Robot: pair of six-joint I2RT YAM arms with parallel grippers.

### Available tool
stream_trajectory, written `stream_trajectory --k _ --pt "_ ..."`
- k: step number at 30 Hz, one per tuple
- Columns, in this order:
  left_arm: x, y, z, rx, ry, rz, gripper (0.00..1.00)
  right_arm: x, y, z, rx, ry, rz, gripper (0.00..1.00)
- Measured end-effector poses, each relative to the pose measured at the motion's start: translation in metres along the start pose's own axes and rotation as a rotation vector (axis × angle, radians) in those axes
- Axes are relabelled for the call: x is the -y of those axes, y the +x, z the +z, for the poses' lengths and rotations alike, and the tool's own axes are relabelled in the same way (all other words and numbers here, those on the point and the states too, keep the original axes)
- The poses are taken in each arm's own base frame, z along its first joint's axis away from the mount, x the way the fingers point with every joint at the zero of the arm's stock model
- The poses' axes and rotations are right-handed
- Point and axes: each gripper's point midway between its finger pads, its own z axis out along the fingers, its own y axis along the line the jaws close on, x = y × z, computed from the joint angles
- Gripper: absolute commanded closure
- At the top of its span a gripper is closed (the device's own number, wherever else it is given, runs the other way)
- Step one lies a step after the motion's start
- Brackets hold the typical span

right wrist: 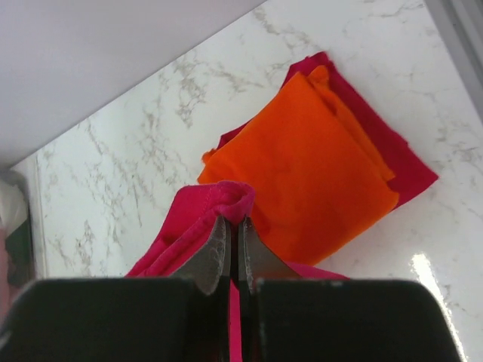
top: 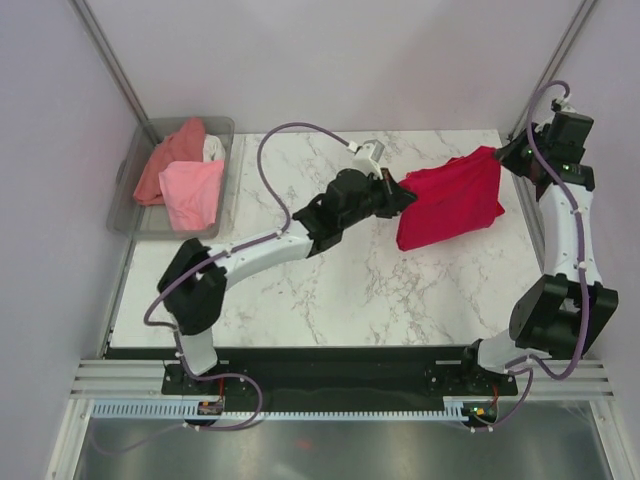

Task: Fold and stack the t-shirts
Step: Neatly place the folded tshirt to the corner

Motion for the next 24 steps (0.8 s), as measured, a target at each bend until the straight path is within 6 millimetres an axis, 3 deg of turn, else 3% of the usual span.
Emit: stream_trajectory --k 3,6,12,17,21,22,23,24 --pt "0.002 0.014 0.034 0.009 0.016 -0.016 0.98 0.019 -0.021 0.01 0.02 0.042 0.027 1.0" --pt "-0.01 0.031 0.069 0.001 0.009 -0.05 0.98 0.033 -0.036 0.033 0.018 0.072 0.046 1.0" --pt "-0.041 0.061 0.126 -0.006 -0.013 -0.122 0.98 0.051 -0.041 0.078 -0.017 0.1 0.075 1.0" --pt "-0.061 0.057 0.159 0.045 0.001 -0.205 0.98 0.065 -0.043 0.121 -0.028 0.1 0.1 1.0" --pt "-0.095 0.045 0.182 0.098 -0.021 -0.234 0.98 0.076 -0.038 0.169 -0.041 0.07 0.141 1.0" --pt "-0.107 0.041 0.185 0.115 -0.039 -0.24 0.97 0.078 -0.033 0.181 -0.048 0.062 0.152 0.98" --pt "-0.115 0.038 0.187 0.125 -0.05 -0.246 0.91 0.079 -0.029 0.189 -0.053 0.057 0.159 0.84" --pt "-0.126 0.034 0.188 0.14 -0.065 -0.253 0.73 0.081 -0.023 0.201 -0.063 0.052 0.177 0.78"
